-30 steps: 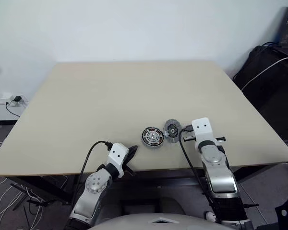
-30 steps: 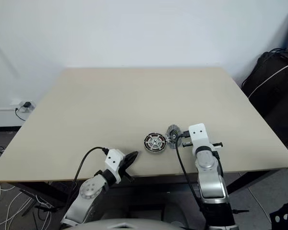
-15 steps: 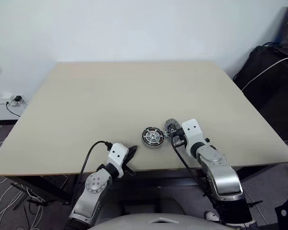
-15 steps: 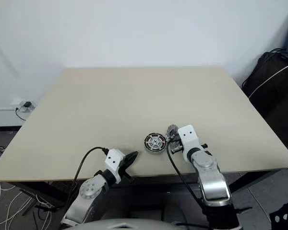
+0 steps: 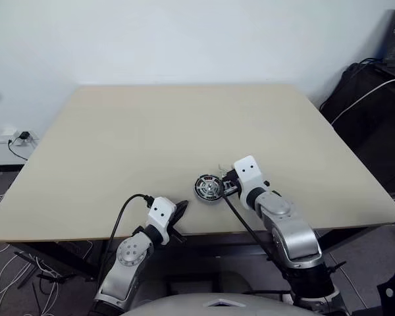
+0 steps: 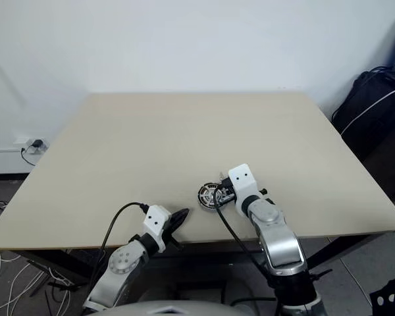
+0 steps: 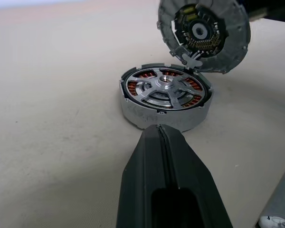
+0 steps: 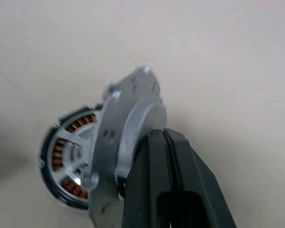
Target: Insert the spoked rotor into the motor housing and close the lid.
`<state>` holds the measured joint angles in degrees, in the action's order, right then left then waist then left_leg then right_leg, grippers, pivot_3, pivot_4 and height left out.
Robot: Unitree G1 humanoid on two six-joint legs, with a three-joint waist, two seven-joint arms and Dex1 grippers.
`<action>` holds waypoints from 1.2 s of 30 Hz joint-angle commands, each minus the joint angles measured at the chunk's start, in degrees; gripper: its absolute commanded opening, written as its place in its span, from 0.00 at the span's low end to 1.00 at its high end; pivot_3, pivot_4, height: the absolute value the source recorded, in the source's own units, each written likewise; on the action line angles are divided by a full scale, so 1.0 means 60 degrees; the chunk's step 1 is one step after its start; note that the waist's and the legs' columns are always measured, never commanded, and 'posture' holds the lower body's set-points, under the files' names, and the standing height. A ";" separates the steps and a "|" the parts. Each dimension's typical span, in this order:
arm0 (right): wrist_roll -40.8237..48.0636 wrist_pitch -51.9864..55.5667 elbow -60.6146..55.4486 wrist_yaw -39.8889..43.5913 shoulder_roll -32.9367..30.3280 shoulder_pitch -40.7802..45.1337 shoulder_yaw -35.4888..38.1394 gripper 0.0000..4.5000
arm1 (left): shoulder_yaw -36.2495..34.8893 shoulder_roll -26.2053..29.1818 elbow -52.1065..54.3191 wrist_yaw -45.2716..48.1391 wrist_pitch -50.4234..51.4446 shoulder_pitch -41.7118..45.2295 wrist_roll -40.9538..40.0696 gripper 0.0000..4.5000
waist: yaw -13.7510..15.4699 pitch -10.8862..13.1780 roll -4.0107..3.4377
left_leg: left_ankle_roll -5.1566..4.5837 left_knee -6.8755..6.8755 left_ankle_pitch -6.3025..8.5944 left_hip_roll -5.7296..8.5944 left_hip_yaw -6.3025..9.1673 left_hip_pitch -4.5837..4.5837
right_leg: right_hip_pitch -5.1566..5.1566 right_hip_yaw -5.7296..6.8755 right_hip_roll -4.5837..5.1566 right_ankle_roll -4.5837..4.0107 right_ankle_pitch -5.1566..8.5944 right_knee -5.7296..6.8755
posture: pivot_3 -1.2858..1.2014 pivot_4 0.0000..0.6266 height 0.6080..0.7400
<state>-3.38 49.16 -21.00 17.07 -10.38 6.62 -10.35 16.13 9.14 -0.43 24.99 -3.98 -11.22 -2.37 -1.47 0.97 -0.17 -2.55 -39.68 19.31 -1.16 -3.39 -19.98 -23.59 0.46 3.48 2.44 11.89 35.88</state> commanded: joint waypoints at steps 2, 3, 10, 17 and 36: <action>0.0131 -0.0210 0.0146 -0.0036 0.0268 0.0413 -0.0405 0.01 | -0.0039 -0.0026 0.0130 -0.0047 -0.0035 0.0140 0.0009 0.00 | -0.0010 0.0000 0.0000 | 0.0000 0.0000 0.0000 0.0000 0.0000 0.0000 | -0.0001 0.0000 -0.0001 -0.0018 -0.0012 0.0000 | 0.52 0.00 1.00; 0.0150 -0.0220 0.0284 -0.0029 0.0354 0.0462 -0.0499 0.01 | -0.0041 -0.0030 0.0129 -0.0050 -0.0033 0.0147 0.0009 0.00 | -0.0011 0.0000 0.0000 | 0.0000 0.0000 0.0000 0.0000 0.0000 0.0000 | -0.0001 0.0001 -0.0001 -0.0018 -0.0012 0.0001 | 0.52 0.00 1.00; 0.0251 -0.0599 0.1820 0.0039 0.0726 0.0794 -0.0803 0.01 | -0.0042 -0.0063 0.0134 -0.0090 -0.0033 0.0179 0.0015 0.00 | -0.0017 -0.0001 0.0001 | 0.0001 0.0000 0.0000 0.0000 0.0000 0.0000 | 0.0002 0.0001 -0.0002 -0.0019 -0.0013 0.0000 | 0.52 0.00 1.00; 0.0427 -0.0857 0.2932 -0.0121 0.0963 0.1196 -0.0560 0.01 | -0.0050 -0.0049 0.0198 -0.0158 -0.0038 0.0123 0.0002 0.00 | -0.0026 -0.0001 0.0001 | 0.0001 0.0000 0.0000 0.0000 0.0001 0.0003 | 0.0004 0.0001 -0.0003 -0.0019 -0.0013 0.0002 | 0.52 0.00 1.00; 0.2166 -0.3890 0.0308 0.3900 -0.1830 0.0304 -0.0792 0.01 | -0.0015 -0.0030 0.0267 -0.0198 -0.0051 0.0028 -0.0019 0.00 | 0.0017 0.0003 0.0006 | -0.0001 0.0000 0.0001 0.0003 0.0003 0.0001 | 0.0006 0.0003 -0.0002 -0.0014 -0.0011 -0.0005 | 0.52 0.00 1.00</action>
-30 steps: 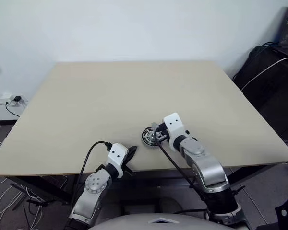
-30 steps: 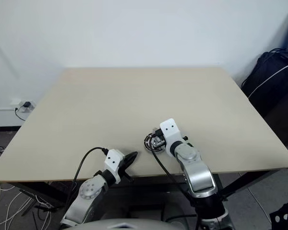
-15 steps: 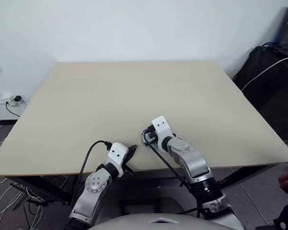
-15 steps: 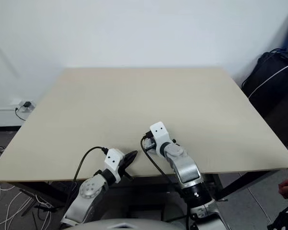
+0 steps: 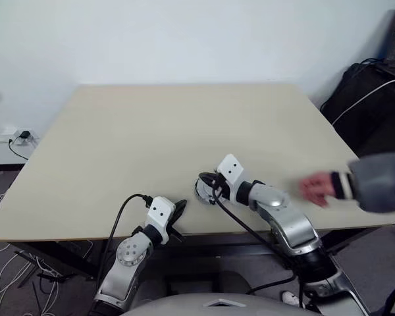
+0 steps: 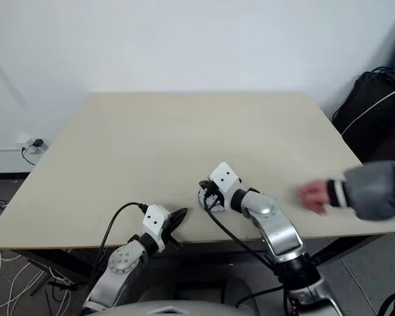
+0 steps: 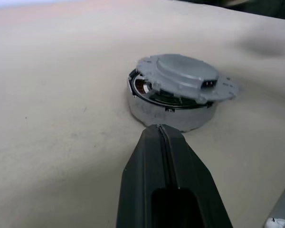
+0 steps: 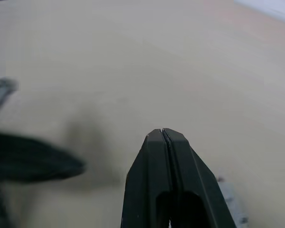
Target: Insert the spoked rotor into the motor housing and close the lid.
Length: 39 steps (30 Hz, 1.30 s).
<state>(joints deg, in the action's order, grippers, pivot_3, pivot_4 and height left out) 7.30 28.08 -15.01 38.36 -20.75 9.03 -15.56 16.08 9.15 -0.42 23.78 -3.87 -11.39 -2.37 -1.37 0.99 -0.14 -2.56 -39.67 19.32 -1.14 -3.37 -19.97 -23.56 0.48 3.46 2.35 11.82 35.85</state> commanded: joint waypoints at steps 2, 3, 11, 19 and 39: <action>0.0549 -0.0407 -0.0954 0.0551 -0.0204 -0.0320 0.0050 0.01 | -0.0004 -0.0026 0.0272 0.0013 -0.0075 0.0039 -0.0024 0.00 | 0.0004 0.0001 0.0002 | 0.0000 0.0000 0.0000 -0.0001 -0.0002 0.0004 | 0.0002 -0.0001 0.0000 0.0017 0.0010 0.0001 | 0.52 0.00 1.00; 0.0586 -0.0411 -0.1075 0.0629 -0.0267 -0.0432 0.0003 0.01 | 0.0000 -0.0024 0.0274 0.0018 -0.0078 0.0033 -0.0026 0.00 | 0.0010 0.0001 0.0002 | 0.0000 -0.0001 0.0000 -0.0001 -0.0002 0.0004 | 0.0003 -0.0001 0.0000 0.0032 0.0019 0.0002 | 0.52 0.00 1.00; 0.0613 -0.0256 -0.1300 0.0288 -0.0188 -0.0930 -0.0126 0.01 | 0.0049 -0.0048 0.0252 0.0062 -0.0048 0.0121 -0.0023 0.00 | 0.0058 0.0001 0.0009 | 0.0000 -0.0001 0.0000 -0.0001 -0.0002 0.0004 | 0.0004 -0.0001 0.0002 0.0028 0.0017 0.0001 | 0.52 0.00 1.00; 0.0250 -0.0507 -0.0942 -0.0202 -0.0239 -0.0998 -0.0073 0.01 | 0.0048 -0.0060 0.0153 0.0049 -0.0132 0.0225 0.0011 0.00 | 0.0110 0.0000 0.0012 | 0.0000 -0.0003 0.0000 -0.0001 -0.0003 0.0004 | 0.0003 -0.0001 0.0002 0.0025 0.0015 0.0001 | 0.52 0.00 1.00; 0.0245 -0.0937 -0.0614 -0.0563 -0.0135 -0.1075 0.0015 0.01 | -0.0018 -0.0091 0.0088 -0.0036 -0.0208 0.0244 -0.0006 0.00 | 0.0112 0.0000 0.0013 | 0.0000 -0.0003 0.0000 0.0001 -0.0004 0.0004 | 0.0005 -0.0002 0.0001 0.0001 0.0001 0.0001 | 0.52 0.00 1.00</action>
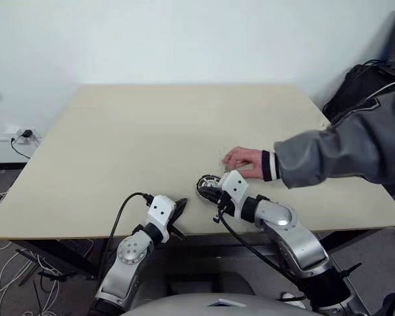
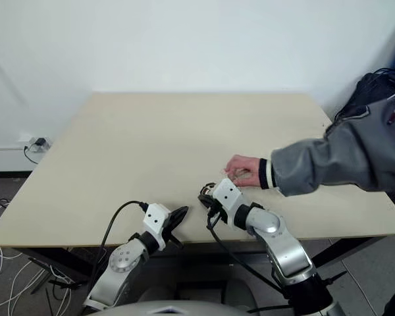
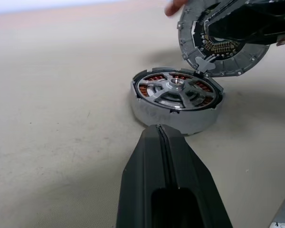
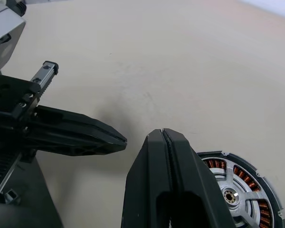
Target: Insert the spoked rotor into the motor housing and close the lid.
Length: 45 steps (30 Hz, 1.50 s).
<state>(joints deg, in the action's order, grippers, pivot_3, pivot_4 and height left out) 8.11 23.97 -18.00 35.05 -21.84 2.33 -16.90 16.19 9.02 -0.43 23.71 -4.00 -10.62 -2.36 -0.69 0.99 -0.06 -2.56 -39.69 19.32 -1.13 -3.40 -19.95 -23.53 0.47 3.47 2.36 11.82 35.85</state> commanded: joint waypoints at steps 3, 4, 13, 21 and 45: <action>0.0130 -0.0286 -0.0139 0.0000 0.0052 0.0030 0.0236 0.01 | -0.0036 -0.0076 0.0071 -0.0022 -0.0198 0.0120 -0.0007 0.00 | -0.0001 0.0000 0.0000 | 0.0000 0.0000 0.0000 0.0000 0.0000 0.0000 | 0.0000 0.0000 0.0000 0.0000 0.0000 0.0000 | 0.52 0.00 1.00; 0.0127 -0.0295 -0.0145 -0.0001 0.0054 0.0029 0.0233 0.01 | -0.0036 -0.0078 0.0066 -0.0022 -0.0203 0.0119 -0.0007 0.00 | -0.0002 0.0000 0.0000 | 0.0000 0.0000 0.0000 0.0000 -0.0001 0.0000 | 0.0000 0.0000 0.0000 0.0000 0.0000 0.0000 | 0.52 0.00 1.00; 0.0167 -0.0365 -0.0250 0.0030 0.0058 0.0031 0.0231 0.01 | -0.0019 -0.0108 0.0067 -0.0011 -0.0194 0.0125 -0.0018 0.00 | 0.0000 0.0000 0.0001 | 0.0000 0.0000 0.0000 0.0000 0.0000 0.0001 | 0.0001 0.0000 0.0000 0.0000 0.0000 0.0000 | 0.52 0.00 1.00; -0.0056 -0.1133 0.0139 -0.1443 0.1144 0.0422 0.1084 0.01 | -0.0016 -0.0148 0.0020 -0.0007 -0.0214 0.0151 -0.0011 0.00 | -0.0007 -0.0001 -0.0001 | 0.0001 0.0000 0.0000 -0.0001 -0.0001 0.0001 | 0.0000 -0.0001 -0.0002 0.0002 0.0000 0.0003 | 0.52 0.00 1.00; -0.1690 0.4272 -0.0782 -0.1511 -0.1282 0.0555 0.0758 0.01 | -0.0029 -0.0171 -0.0481 0.0089 -0.0553 0.0221 -0.0027 0.00 | -0.0008 -0.0008 -0.0012 | -0.0005 -0.0004 0.0003 0.0002 -0.0004 0.0000 | 0.0000 -0.0007 0.0000 -0.0003 -0.0004 -0.0001 | 0.52 0.00 1.00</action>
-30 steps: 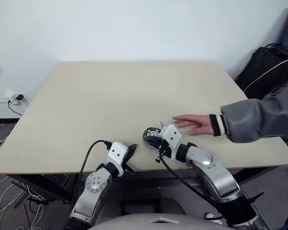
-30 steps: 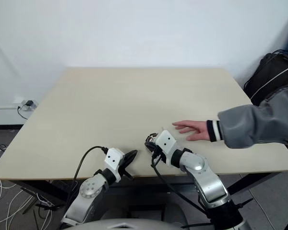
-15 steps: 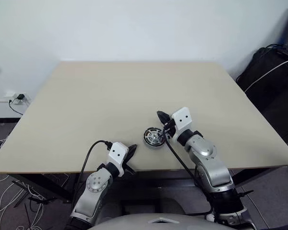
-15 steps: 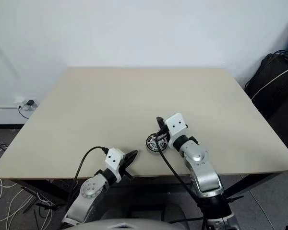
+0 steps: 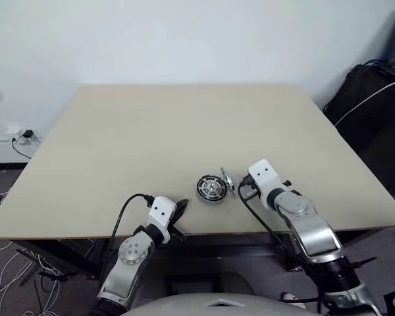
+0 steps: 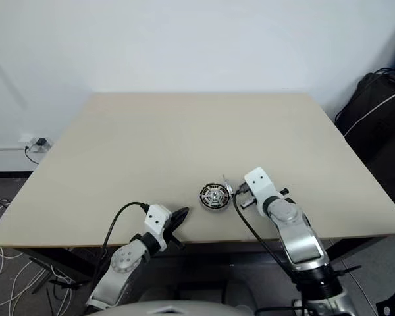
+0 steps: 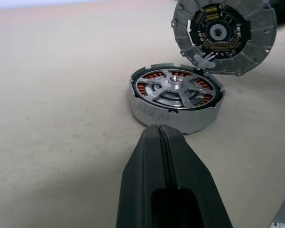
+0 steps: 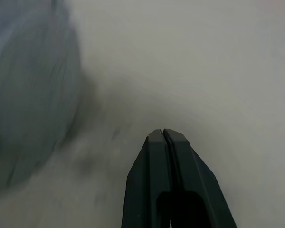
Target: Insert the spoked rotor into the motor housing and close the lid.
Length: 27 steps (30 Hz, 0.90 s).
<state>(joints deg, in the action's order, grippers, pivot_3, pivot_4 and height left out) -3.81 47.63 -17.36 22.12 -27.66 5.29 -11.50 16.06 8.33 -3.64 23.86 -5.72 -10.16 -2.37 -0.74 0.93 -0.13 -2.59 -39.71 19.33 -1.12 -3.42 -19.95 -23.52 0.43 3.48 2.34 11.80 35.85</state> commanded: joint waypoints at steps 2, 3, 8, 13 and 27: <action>0.0603 0.0351 -0.1262 0.1148 -0.0554 0.0021 -0.0164 0.01 | -0.0006 -0.0059 0.0035 0.0070 -0.0280 0.0154 -0.0024 0.00 | -0.0010 0.0002 0.0002 | 0.0000 0.0000 0.0000 -0.0001 0.0000 0.0001 | -0.0001 0.0001 -0.0002 0.0001 0.0001 0.0001 | 0.52 0.00 1.00; 0.0761 0.0311 -0.1421 0.1401 -0.0671 -0.0002 -0.0169 0.01 | -0.0003 -0.0059 0.0030 0.0074 -0.0283 0.0156 -0.0021 0.00 | -0.0006 0.0002 0.0002 | 0.0000 0.0000 0.0000 -0.0002 0.0001 0.0001 | -0.0001 0.0001 -0.0002 0.0007 0.0004 0.0001 | 0.52 0.00 1.00; 0.1205 0.0081 -0.1593 0.1834 -0.0826 0.0010 0.0027 0.01 | 0.0020 -0.0065 0.0096 0.0065 -0.0238 0.0132 -0.0002 0.00 | 0.0007 0.0002 0.0010 | 0.0000 -0.0003 0.0000 0.0000 0.0001 0.0001 | 0.0002 0.0002 -0.0001 0.0035 0.0020 0.0000 | 0.52 0.00 1.00; 0.1608 -0.0146 -0.1622 0.2209 -0.0921 -0.0077 0.0082 0.01 | 0.0029 -0.0043 0.0356 0.0020 -0.0092 0.0067 0.0008 0.00 | 0.0011 0.0004 0.0013 | 0.0000 -0.0003 0.0000 0.0001 0.0002 0.0000 | 0.0001 0.0002 0.0000 0.0013 0.0007 -0.0001 | 0.52 0.00 1.00; 0.1642 -0.0968 -0.0737 0.1718 0.0015 0.0154 -0.0055 0.01 | 0.0084 0.0008 0.0858 0.0006 0.0269 -0.0021 0.0012 0.00 | 0.0006 0.0004 0.0018 | 0.0000 -0.0005 0.0000 0.0001 -0.0001 0.0001 | 0.0003 0.0001 0.0000 0.0021 0.0011 0.0000 | 0.52 0.00 1.00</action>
<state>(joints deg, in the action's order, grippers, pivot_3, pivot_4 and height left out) 6.07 43.01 -21.74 33.03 -27.96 4.74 -12.15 16.28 8.45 -1.61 23.81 -4.06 -10.62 -2.35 -0.70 0.96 -0.03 -2.59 -39.74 19.34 -1.12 -3.43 -19.94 -23.51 0.44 3.47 2.46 11.86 35.85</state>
